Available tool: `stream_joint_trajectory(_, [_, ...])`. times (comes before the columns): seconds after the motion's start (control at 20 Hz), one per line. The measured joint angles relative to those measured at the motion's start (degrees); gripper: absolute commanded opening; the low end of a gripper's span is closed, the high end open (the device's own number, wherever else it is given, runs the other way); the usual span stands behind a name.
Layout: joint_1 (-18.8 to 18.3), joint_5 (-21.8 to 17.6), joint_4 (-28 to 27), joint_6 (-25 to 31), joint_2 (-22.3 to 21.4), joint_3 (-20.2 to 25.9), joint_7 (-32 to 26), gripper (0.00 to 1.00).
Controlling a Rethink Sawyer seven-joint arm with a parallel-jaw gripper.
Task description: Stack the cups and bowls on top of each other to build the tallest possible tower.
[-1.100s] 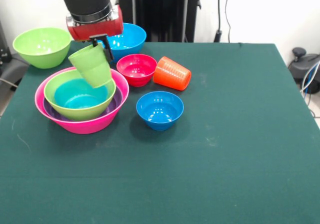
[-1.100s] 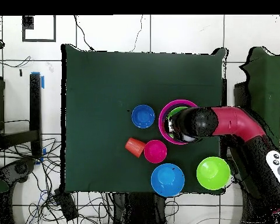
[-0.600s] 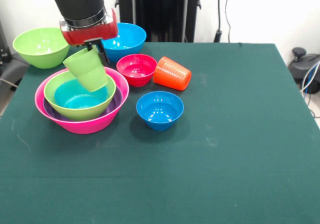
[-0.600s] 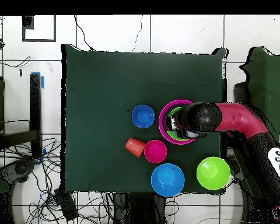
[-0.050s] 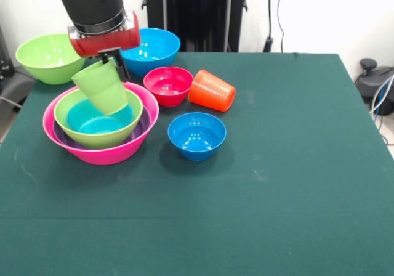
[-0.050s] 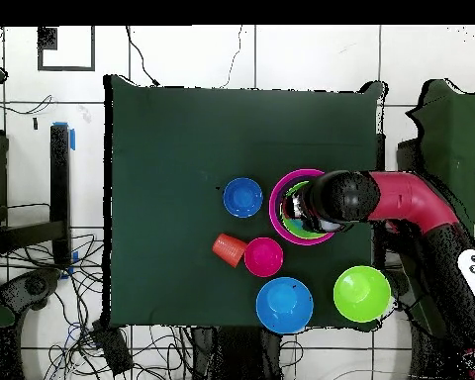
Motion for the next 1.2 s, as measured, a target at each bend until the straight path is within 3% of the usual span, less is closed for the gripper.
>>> stream_joint_trajectory(1.2, [0.0, -0.1, -1.8, 4.0, 0.0, 0.8, -0.4, 0.0])
